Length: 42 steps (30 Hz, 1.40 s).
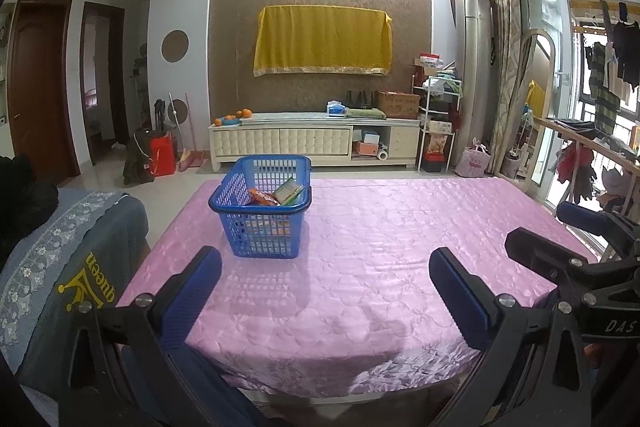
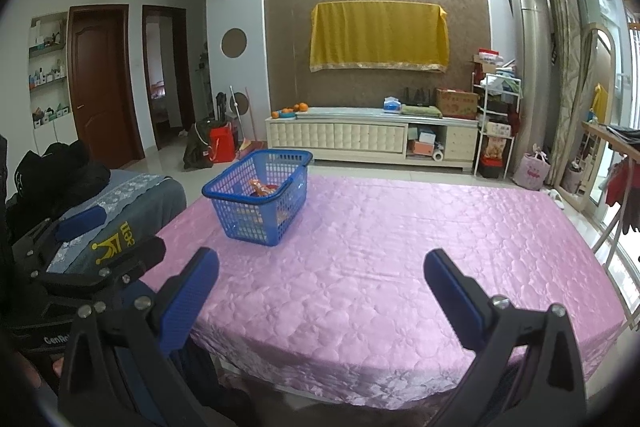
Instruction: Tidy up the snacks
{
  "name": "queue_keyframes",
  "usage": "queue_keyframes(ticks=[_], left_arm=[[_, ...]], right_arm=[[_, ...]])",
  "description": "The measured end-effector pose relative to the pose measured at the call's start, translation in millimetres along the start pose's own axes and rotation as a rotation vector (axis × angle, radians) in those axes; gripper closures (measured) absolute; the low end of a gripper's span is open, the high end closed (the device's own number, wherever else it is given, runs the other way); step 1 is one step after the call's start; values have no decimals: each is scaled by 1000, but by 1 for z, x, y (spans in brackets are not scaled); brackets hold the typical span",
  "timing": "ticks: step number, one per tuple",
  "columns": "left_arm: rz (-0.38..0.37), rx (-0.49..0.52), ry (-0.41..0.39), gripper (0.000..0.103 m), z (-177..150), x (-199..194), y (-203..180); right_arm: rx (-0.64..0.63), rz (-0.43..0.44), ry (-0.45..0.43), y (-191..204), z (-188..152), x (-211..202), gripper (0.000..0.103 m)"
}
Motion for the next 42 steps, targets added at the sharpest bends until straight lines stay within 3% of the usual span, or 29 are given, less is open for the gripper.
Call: queue_keyframes(ticks=[42], left_arm=[[-15,-46,21,0,-3,-8,-2]], right_arm=[[21,-6,17,-2,-6,1,0]])
Point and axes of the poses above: each gripper's, at about its wrist camera, not at the fingertips, and x roughly the way its jaws point, y to its left, z to its top, the point moved 8 cm from there along x, roughly the way its jaws point, and after that the axes turned 2 degrees about -x, right-handed, at the moved point
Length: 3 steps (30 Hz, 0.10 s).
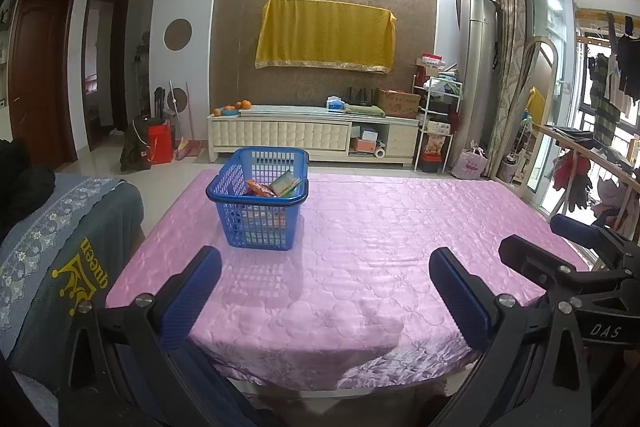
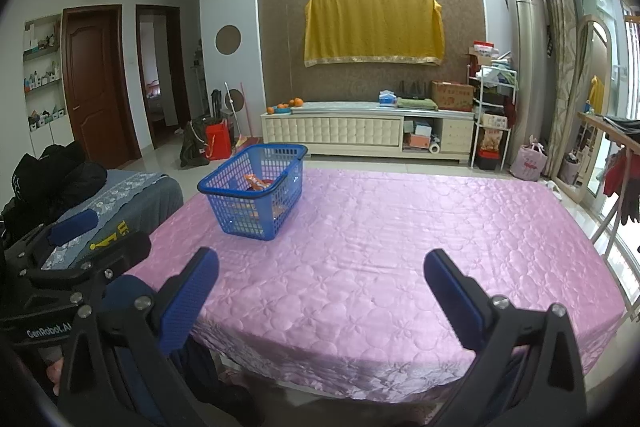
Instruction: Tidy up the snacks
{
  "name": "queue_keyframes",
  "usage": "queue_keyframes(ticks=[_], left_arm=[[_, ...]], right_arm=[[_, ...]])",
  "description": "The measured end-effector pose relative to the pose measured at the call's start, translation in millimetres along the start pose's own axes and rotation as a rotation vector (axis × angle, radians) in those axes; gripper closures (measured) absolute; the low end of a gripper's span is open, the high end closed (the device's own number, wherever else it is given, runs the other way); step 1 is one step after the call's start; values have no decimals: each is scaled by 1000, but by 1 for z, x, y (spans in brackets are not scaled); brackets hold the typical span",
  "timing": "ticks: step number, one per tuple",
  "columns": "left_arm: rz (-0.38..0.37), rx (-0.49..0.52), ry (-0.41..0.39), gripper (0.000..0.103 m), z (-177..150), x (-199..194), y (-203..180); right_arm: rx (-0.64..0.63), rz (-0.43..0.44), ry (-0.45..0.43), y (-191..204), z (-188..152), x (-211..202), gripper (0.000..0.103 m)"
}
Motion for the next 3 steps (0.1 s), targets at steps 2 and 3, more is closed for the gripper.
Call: queue_keyframes(ticks=[2,3], left_arm=[[-3,-1,-1,0,0,-1,0],[-4,0,-1,0,0,0,0]], right_arm=[[1,-1,-1,0,0,0,0],[1,-2,-3,0,1,-1,0]])
Point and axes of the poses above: each gripper's, at about its wrist camera, not at the fingertips, and x roughly the way its jaws point, y to its left, z to its top, the point moved 8 cm from there along x, roughly the way its jaws point, and after that the axes turned 2 degrees about -x, right-handed, at the moved point
